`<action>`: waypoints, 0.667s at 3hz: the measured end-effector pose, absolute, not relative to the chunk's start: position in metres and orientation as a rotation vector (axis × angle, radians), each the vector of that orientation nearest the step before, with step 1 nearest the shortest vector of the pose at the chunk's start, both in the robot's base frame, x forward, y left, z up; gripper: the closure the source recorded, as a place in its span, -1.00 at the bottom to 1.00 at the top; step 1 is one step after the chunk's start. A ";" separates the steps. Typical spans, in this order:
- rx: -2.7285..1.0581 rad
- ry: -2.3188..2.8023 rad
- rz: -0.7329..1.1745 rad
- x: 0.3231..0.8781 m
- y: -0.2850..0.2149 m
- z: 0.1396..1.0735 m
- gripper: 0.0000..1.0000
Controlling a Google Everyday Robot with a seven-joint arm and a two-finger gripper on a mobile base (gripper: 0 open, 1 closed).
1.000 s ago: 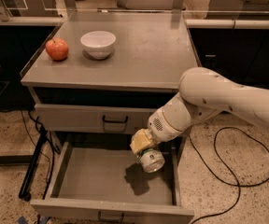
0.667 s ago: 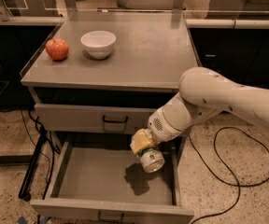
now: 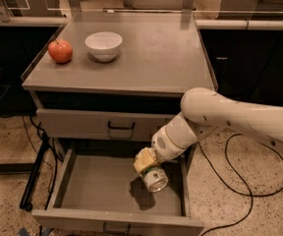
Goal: Place 7up can into middle drawer
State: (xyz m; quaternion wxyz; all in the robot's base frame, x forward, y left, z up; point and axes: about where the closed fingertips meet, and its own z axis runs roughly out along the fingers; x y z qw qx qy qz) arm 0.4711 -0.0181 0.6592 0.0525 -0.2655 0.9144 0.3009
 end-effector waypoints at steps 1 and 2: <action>-0.814 2.826 0.934 0.478 -0.011 0.607 1.00; -0.813 2.826 0.934 0.478 -0.011 0.607 1.00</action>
Offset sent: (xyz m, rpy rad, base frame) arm 0.0066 0.0062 -0.0441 -0.0101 0.0364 0.0092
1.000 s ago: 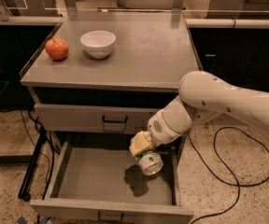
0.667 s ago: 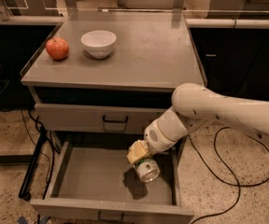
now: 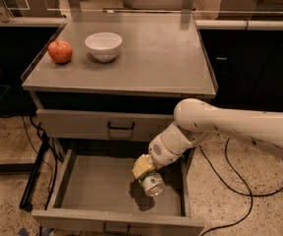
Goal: Place 7up can into middle drawer
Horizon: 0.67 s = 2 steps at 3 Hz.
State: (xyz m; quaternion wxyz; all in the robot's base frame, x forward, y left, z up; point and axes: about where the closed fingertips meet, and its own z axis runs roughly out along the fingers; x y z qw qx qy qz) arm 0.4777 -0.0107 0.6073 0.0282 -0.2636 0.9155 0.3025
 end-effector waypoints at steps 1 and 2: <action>-0.702 2.854 0.953 0.476 -0.012 0.581 1.00; -0.522 2.881 0.960 0.479 -0.015 0.543 1.00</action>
Offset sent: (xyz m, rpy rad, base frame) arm 0.0037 -0.0130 -0.1043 0.0143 0.1024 -0.3126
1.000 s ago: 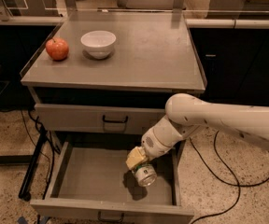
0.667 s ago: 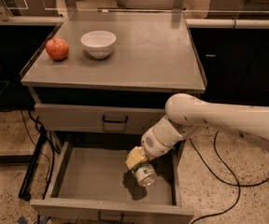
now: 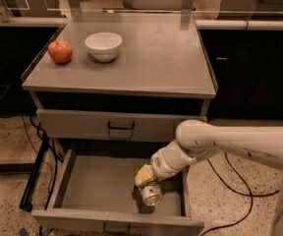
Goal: Place 7up can into middle drawer
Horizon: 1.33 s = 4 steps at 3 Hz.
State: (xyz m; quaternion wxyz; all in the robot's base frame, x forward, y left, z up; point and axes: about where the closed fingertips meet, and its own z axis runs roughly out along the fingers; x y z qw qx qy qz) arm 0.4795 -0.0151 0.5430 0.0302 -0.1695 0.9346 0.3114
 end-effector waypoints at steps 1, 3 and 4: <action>-0.522 2.881 0.960 0.479 -0.015 0.543 1.00; -0.329 2.938 0.973 0.475 -0.019 0.490 1.00; -0.258 2.960 0.979 0.477 -0.018 0.469 1.00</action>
Offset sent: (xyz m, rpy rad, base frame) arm -0.0102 -0.0112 -0.0782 -0.0106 0.1077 -0.1824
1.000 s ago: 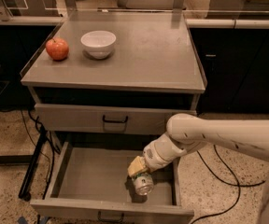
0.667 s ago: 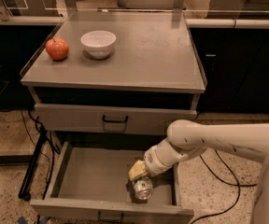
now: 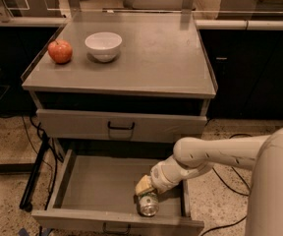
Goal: Place 7up can into middle drawer
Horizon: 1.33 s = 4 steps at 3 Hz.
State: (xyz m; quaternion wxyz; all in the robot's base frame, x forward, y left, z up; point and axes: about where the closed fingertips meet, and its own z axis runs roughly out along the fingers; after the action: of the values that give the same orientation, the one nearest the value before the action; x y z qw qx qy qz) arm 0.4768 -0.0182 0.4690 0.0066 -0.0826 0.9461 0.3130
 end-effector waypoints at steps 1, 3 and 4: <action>-0.255 2.962 0.980 0.476 -0.018 0.467 1.00; -0.111 2.983 1.037 0.496 -0.007 0.427 1.00; -0.111 2.983 1.037 0.496 -0.007 0.427 1.00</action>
Offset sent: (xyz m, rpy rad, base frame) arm 0.0136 0.0029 -0.0278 0.0049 0.0274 -0.0829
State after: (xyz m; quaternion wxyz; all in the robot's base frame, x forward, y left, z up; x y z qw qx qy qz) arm 0.4962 -0.0072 0.4266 -0.0094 -0.0352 0.9439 0.3282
